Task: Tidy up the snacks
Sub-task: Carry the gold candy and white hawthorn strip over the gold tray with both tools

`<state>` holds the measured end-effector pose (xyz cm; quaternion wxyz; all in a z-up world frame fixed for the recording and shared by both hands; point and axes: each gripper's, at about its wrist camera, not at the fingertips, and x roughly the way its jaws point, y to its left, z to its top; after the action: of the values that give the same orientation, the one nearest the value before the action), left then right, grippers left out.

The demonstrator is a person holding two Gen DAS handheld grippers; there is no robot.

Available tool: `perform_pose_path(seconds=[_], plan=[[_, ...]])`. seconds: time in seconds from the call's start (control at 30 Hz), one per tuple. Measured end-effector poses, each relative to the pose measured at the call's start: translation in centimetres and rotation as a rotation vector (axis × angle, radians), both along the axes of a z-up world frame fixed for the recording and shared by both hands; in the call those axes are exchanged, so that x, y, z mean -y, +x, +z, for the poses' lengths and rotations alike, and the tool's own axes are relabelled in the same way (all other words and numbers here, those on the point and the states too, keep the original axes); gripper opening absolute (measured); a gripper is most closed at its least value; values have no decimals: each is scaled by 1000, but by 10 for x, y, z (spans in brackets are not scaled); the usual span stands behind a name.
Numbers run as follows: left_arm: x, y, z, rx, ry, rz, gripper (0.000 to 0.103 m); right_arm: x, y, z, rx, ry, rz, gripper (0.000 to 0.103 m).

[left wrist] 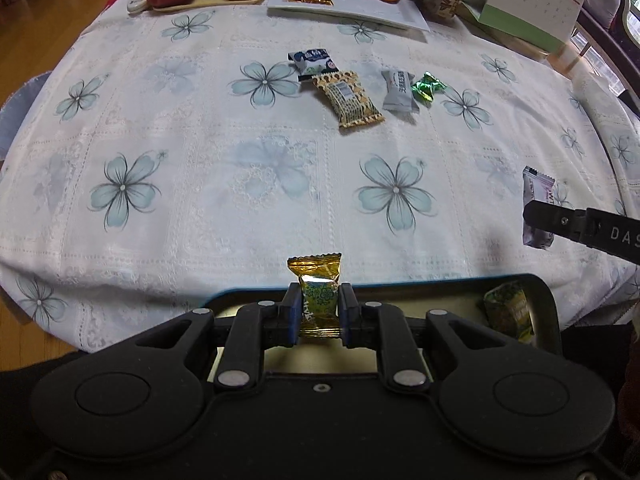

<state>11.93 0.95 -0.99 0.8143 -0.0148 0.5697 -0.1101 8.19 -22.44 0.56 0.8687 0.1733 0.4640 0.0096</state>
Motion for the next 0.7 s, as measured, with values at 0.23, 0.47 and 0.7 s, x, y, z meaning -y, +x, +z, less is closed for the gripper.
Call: perform_pose_path(seconds=[0.23,0.47,0.7], plan=[[-6,-24,-16,-82,13,46,24,-8,-47,-13,-44,93,20,23],[-21,-31,-23,-130,12,115,24,-24,-59,-21,-88,215,105,23],[-32,-27,-25,-145,6,172,25,-30,-57,-26,-105,207,106,23]])
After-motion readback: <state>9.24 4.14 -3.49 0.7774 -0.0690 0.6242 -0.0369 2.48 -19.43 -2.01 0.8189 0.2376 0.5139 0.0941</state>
